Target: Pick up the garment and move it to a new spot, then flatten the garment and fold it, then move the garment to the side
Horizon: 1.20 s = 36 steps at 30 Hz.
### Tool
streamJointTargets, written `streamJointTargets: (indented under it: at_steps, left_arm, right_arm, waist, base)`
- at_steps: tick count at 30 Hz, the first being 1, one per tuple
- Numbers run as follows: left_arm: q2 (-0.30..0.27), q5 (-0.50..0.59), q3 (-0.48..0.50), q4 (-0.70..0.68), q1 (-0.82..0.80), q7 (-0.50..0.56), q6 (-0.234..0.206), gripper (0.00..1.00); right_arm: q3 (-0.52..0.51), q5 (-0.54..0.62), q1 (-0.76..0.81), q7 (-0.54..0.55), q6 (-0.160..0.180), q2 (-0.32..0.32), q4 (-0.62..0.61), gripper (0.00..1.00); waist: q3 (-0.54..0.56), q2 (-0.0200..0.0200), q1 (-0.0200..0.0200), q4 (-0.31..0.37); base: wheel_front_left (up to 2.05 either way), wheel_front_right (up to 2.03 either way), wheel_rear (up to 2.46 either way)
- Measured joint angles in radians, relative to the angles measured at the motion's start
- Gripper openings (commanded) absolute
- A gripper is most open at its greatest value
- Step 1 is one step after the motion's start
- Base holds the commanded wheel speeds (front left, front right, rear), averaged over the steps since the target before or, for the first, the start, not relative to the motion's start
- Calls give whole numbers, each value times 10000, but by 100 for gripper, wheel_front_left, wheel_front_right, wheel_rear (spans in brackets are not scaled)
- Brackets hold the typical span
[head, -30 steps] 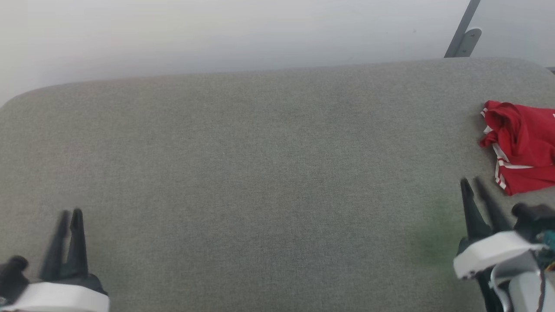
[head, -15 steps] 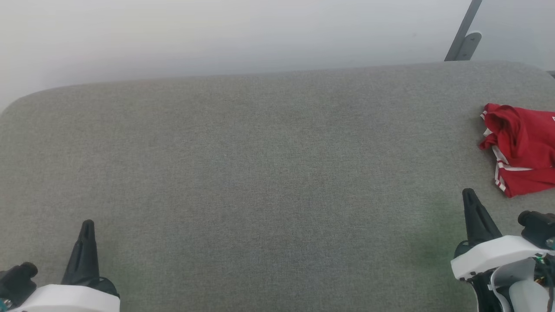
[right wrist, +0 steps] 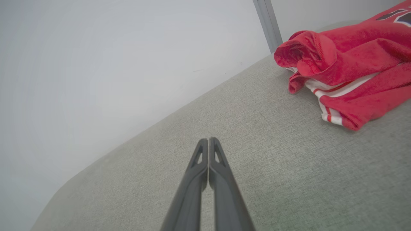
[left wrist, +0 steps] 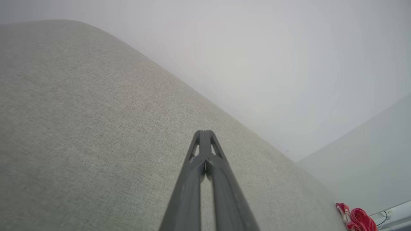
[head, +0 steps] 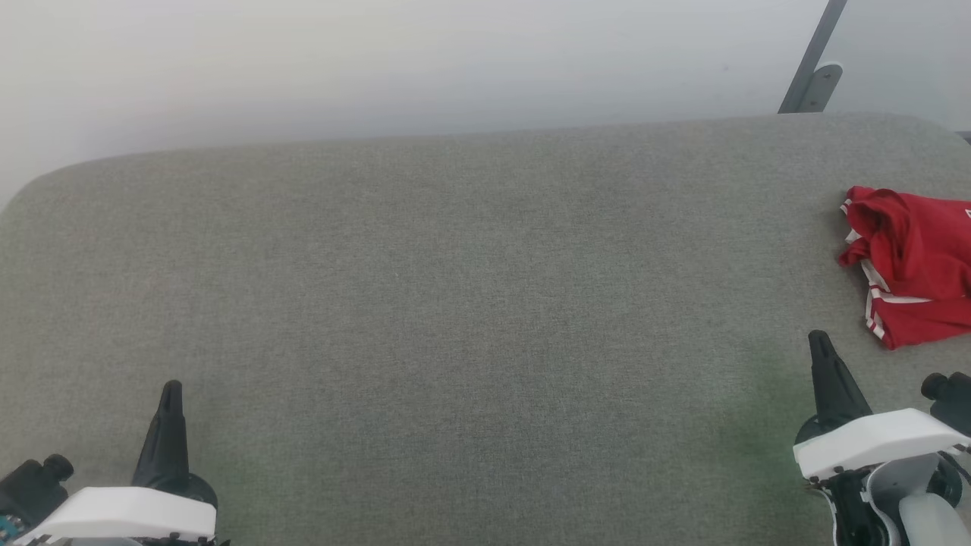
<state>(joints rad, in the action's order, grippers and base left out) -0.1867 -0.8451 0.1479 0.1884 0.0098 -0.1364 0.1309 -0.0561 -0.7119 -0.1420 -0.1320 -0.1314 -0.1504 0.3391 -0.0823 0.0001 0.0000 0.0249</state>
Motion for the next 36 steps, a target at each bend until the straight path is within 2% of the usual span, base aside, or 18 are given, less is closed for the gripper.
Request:
streamJointTargets:
  at_steps: [36]
  left_arm:
    - [635,-3557,-150,263,-538,1177,0,0]
  right_arm:
    - [-265,-4213,147,1149,8,479,-426,0]
  waist:
    - [289,0,0,-91]
  base:
    - [0,0,0]
